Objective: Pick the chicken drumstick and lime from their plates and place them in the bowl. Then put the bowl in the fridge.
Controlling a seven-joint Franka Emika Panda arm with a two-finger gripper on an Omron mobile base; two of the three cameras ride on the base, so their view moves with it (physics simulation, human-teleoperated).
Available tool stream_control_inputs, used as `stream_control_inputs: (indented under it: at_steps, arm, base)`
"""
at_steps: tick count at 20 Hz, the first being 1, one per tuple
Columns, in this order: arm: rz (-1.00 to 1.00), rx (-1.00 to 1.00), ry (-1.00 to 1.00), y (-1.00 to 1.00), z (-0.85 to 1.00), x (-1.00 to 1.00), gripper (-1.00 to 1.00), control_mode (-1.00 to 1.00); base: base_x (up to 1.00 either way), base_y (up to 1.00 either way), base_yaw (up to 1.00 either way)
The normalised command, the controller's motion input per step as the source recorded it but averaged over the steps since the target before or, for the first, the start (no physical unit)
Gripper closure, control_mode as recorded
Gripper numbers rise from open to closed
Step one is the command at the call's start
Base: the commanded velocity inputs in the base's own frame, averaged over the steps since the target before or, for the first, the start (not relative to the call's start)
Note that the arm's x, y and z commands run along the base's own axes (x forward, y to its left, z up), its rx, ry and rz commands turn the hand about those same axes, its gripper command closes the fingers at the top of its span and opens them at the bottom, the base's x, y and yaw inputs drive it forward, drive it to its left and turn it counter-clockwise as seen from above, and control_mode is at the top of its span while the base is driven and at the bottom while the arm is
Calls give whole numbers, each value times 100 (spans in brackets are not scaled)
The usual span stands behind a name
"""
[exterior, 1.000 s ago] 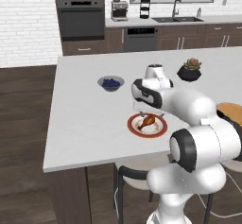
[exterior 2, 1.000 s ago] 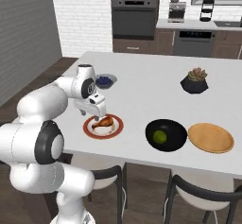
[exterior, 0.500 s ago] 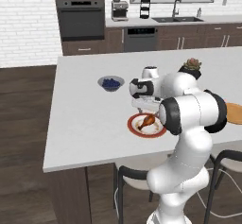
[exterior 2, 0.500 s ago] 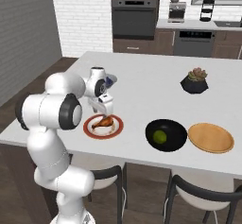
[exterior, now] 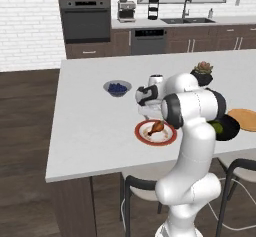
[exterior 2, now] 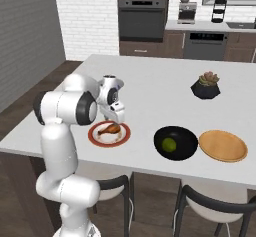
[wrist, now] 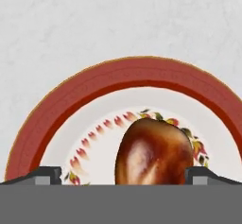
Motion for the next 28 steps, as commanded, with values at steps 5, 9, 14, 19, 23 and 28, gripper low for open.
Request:
stream_control_inputs:
  at_steps: [5, 9, 14, 19, 23, 28]
  arm:
    - [-3, 0, 0, -16, -37, -1, -100, -100]
    - [-2, 0, -2, -11, -26, -48, -100, -100]
    - [-1, 1, -10, 0, -6, -71, -100, -100]
    - [0, 2, -10, 0, -4, -46, -100, -100]
    - [0, 2, -11, 5, -22, 22, -100, -100]
    - [0, 0, -7, 0, -19, 39, -100, -100]
  base:
    - [0, 0, 0]
    - [0, 0, 0]
    - [0, 0, 0]
    - [0, 0, 0]
    - [0, 0, 0]
    - [0, 0, 0]
